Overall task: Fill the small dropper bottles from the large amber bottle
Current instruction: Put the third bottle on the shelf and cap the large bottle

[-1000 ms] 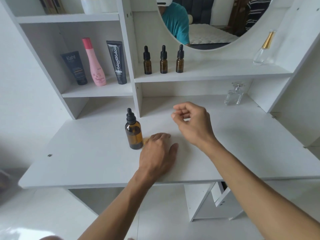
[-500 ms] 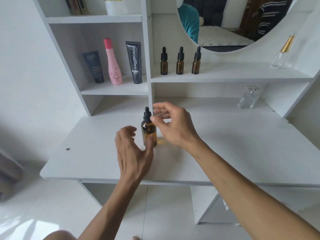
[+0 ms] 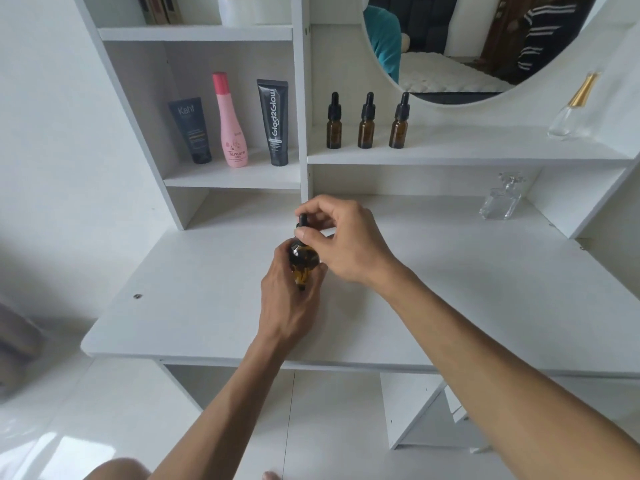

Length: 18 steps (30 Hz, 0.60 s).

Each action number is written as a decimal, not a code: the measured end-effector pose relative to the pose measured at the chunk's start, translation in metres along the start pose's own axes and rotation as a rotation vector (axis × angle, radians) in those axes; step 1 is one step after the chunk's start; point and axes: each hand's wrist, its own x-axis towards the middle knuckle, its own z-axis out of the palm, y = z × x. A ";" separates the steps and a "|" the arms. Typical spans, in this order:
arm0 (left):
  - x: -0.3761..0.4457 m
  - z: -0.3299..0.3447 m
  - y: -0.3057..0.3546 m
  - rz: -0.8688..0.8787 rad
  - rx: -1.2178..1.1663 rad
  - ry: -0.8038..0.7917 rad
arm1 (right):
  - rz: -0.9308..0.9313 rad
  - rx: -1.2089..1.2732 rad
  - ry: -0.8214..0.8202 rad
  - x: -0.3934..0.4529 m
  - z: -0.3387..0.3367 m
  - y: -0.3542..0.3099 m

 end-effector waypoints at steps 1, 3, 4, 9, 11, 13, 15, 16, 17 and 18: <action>0.000 0.000 -0.001 0.002 -0.001 0.000 | 0.001 -0.002 0.013 0.000 0.001 0.000; 0.000 0.001 -0.001 0.005 -0.006 -0.004 | 0.002 -0.006 0.027 0.000 0.001 0.000; 0.000 0.001 -0.001 0.006 -0.010 -0.006 | 0.003 -0.010 0.022 0.000 0.000 -0.001; 0.000 0.000 0.001 0.010 -0.025 -0.008 | 0.010 -0.010 -0.028 0.000 0.000 -0.001; 0.000 0.001 0.000 0.009 -0.031 -0.009 | 0.017 -0.010 -0.004 0.000 0.000 -0.001; 0.000 0.001 -0.001 0.008 -0.037 -0.008 | 0.029 -0.008 0.018 0.000 0.000 0.000; 0.001 0.002 -0.002 0.015 -0.045 -0.007 | 0.036 0.010 0.019 0.000 -0.001 0.000; 0.001 0.002 -0.002 0.019 -0.045 -0.007 | 0.033 0.014 0.013 0.000 -0.002 -0.001; 0.001 0.002 -0.002 0.024 -0.045 -0.006 | 0.028 0.012 0.005 0.000 -0.003 -0.001; 0.001 0.002 -0.002 0.028 -0.047 -0.006 | 0.022 0.006 -0.004 0.000 -0.004 -0.001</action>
